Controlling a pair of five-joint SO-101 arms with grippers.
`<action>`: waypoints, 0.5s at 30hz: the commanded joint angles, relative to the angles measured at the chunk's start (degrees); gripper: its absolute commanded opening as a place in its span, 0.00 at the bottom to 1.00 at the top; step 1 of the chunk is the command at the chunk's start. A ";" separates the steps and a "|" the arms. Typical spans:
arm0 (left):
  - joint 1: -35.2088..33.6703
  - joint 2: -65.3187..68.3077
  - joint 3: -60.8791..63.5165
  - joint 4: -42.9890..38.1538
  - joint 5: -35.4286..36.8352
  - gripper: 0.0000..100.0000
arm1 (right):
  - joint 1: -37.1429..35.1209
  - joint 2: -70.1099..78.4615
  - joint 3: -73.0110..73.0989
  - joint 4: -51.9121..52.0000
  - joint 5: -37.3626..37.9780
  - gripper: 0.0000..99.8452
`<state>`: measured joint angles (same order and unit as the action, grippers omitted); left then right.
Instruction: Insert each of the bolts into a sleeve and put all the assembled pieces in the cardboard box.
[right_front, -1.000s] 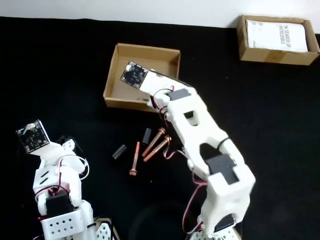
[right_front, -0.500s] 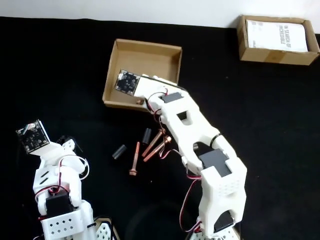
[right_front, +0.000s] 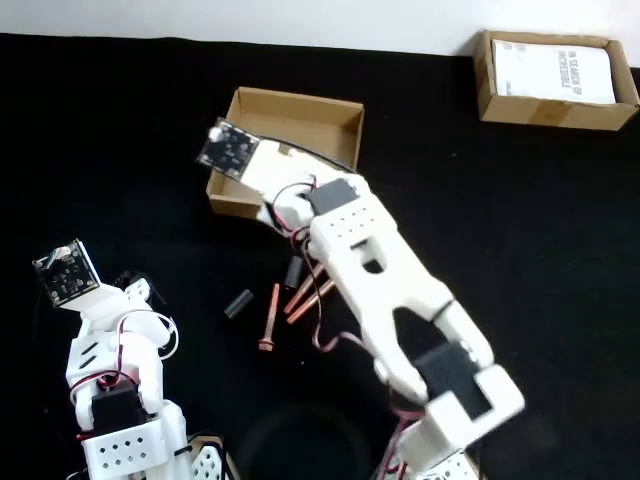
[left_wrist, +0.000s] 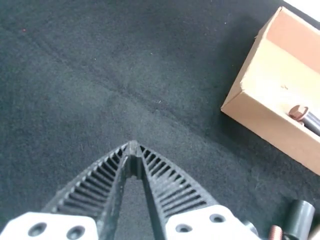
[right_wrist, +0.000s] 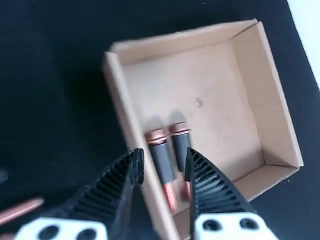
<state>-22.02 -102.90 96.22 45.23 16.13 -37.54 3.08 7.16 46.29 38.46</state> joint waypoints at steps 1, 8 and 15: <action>0.48 0.13 1.01 0.09 -0.26 0.01 | -4.44 -10.15 -1.89 11.74 -4.04 0.12; -12.26 0.13 1.01 0.09 -0.26 0.01 | -14.29 -15.25 -1.63 32.66 -6.68 0.12; -37.58 -0.22 1.01 3.52 -0.26 0.01 | -14.64 -7.78 -1.71 27.65 8.88 0.12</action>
<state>-50.42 -102.90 96.22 46.99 16.13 -51.69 -6.42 7.16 76.53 38.99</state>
